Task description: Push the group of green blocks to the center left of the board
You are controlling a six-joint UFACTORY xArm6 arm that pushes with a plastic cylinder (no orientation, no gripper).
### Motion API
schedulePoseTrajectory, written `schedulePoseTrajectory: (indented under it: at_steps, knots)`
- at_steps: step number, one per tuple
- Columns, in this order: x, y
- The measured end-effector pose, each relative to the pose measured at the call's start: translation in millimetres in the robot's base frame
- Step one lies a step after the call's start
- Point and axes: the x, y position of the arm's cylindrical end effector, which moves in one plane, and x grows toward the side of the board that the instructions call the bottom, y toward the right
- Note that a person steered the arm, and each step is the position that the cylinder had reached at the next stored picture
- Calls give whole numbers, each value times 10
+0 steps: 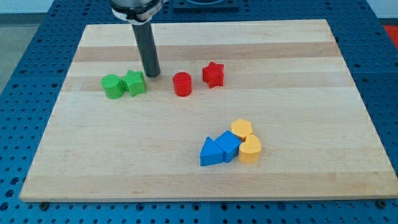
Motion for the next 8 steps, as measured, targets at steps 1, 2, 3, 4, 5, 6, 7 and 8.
schedulePoseTrajectory:
  at_steps: [1, 2, 3, 4, 5, 6, 7, 8]
  knots:
    - [130, 50]
    - [257, 36]
    - [276, -134]
    - [276, -363]
    - [280, -526]
    - [342, -603]
    - [418, -633]
    - [436, -781]
